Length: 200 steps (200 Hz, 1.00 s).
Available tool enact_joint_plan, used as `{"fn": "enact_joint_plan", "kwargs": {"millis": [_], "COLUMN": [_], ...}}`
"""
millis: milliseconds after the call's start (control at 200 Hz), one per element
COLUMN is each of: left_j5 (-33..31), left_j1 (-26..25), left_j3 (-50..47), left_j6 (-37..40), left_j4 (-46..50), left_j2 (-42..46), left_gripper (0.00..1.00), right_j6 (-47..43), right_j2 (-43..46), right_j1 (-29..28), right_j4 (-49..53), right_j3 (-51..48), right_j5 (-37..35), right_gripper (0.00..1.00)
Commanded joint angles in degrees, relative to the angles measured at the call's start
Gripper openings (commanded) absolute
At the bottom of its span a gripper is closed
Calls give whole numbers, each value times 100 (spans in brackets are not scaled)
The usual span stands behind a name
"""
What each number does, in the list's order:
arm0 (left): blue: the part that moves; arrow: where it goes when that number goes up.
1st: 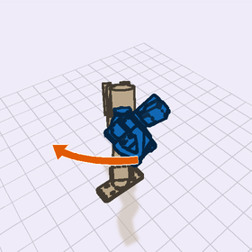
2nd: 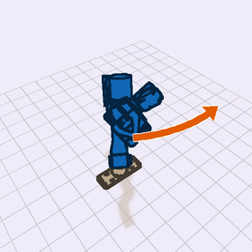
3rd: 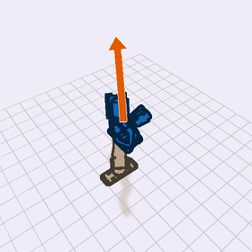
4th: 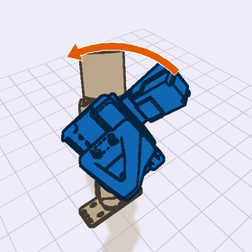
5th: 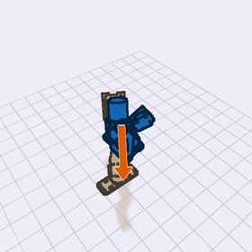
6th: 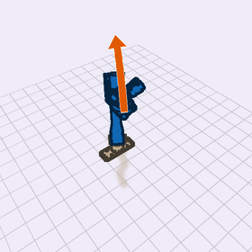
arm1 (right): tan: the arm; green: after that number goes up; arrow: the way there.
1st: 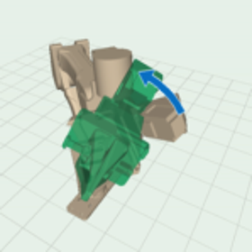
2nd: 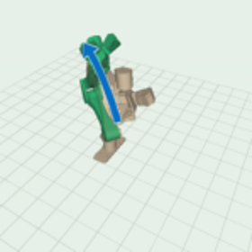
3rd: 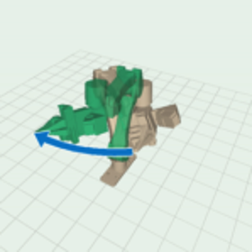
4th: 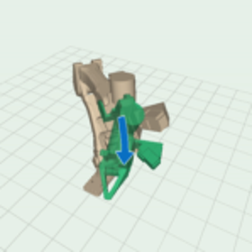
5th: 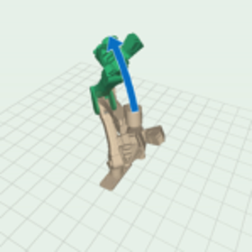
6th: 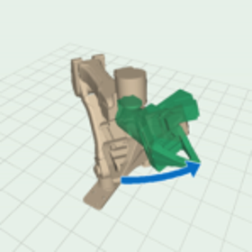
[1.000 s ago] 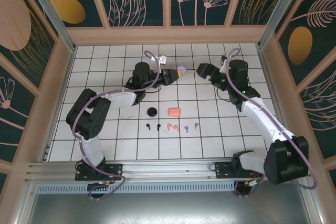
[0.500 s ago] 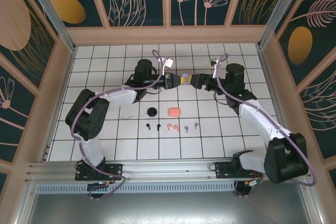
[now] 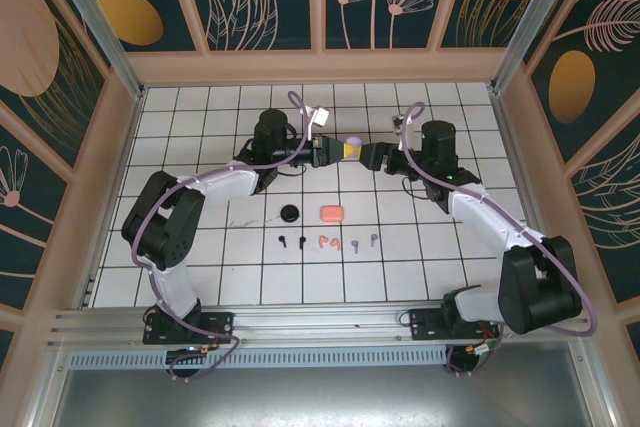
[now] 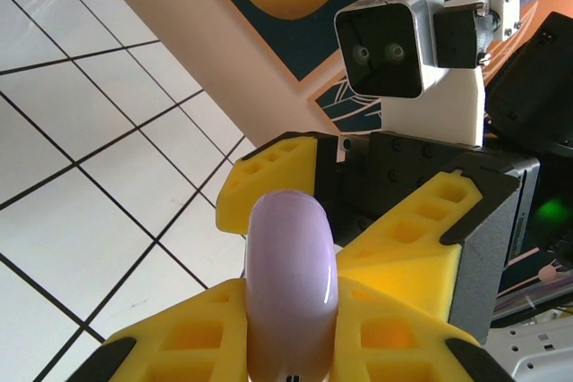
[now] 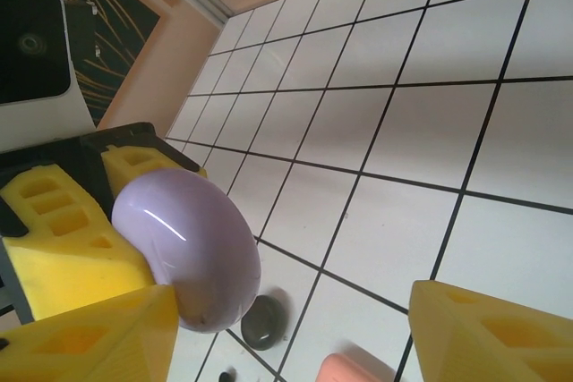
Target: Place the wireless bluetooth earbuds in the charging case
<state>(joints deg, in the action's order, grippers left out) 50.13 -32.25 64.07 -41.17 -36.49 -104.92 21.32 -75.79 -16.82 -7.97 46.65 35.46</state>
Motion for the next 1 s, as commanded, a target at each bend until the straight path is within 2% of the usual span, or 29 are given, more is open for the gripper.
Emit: {"fn": "enact_joint_plan", "kwargs": {"millis": [0, 340, 581, 741, 996], "left_j5": [322, 266, 296, 298, 296], "left_j1": [-110, -179, -194, -220, -243], "left_j3": [158, 62, 78, 96, 157], "left_j6": [11, 102, 69, 47, 28], "left_j4": [-194, -183, -253, -279, -306], "left_j2": [341, 442, 419, 382, 362], "left_gripper": [0, 0, 0, 0, 0], "right_j6": [22, 183, 367, 395, 408], "right_j2": [-171, 335, 900, 853, 647], "right_j1": [143, 491, 467, 370, 245], "right_j4": [-136, 4, -296, -357, -435], "right_j3": [98, -211, -367, -293, -253], "right_j5": [-393, -360, 682, 780, 743], "right_gripper": [65, 64, 64, 63, 55]}}
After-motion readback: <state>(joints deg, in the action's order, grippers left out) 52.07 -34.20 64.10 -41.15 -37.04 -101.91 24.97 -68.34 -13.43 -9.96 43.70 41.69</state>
